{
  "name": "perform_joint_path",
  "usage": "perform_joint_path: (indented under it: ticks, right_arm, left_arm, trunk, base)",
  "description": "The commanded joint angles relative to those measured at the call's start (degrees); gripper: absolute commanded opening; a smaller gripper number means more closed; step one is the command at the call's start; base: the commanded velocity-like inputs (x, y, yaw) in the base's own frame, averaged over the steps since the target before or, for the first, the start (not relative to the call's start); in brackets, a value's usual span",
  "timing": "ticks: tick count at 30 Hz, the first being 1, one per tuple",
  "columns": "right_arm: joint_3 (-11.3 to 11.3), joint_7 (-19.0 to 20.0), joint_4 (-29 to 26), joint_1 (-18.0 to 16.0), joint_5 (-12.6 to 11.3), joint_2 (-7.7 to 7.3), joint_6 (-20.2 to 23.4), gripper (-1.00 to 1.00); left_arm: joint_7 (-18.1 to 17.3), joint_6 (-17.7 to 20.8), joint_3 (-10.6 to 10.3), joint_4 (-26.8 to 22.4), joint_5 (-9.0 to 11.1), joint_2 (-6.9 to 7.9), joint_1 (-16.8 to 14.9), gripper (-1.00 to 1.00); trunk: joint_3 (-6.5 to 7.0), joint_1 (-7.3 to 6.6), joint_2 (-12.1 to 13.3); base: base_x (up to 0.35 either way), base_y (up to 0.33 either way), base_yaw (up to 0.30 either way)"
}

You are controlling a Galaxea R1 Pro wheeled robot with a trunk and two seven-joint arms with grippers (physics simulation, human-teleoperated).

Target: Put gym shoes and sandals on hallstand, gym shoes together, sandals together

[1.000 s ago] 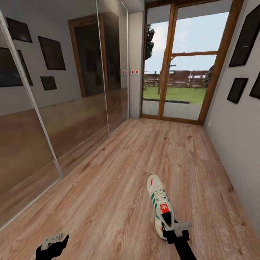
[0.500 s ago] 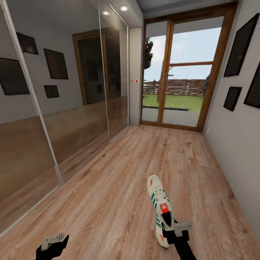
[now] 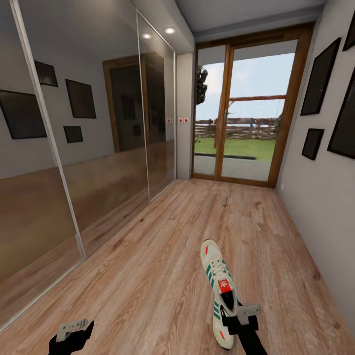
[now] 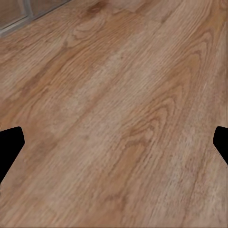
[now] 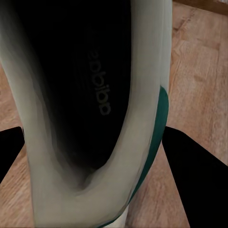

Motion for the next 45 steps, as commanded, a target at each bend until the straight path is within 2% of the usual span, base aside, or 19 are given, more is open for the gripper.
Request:
perform_joint_path:
  ticks: [1,23,32,45]
  right_arm:
    - [-0.1,-0.3,0.2,0.0,0.6,0.03,-0.1,-1.00]
    - [-0.2,-0.4,0.7,0.0,0.5,0.12,-0.1,-1.00]
    - [-0.2,-0.4,0.7,0.0,0.5,0.14,-0.1,-1.00]
    - [-0.2,-0.4,0.7,0.0,0.5,0.09,-0.1,-1.00]
  left_arm:
    - [-0.5,-0.1,0.5,0.1,-0.2,-0.02,0.0,1.00]
    - [-0.4,-0.1,0.5,0.1,-0.2,-0.02,0.0,1.00]
    - [-0.4,-0.1,0.5,0.1,-0.2,-0.02,0.0,1.00]
    - [-0.4,-0.1,0.5,0.1,-0.1,-0.02,0.0,1.00]
  trunk:
    - [0.13,-0.24,0.4]
    - [4.05,-5.07,9.2]
    - [4.98,-7.05,12.8]
    - [4.11,-7.05,12.8]
  base:
    - [0.000,0.000,0.000]
    - [0.000,0.000,0.000]
    - [0.000,0.000,0.000]
    - [0.000,0.000,0.000]
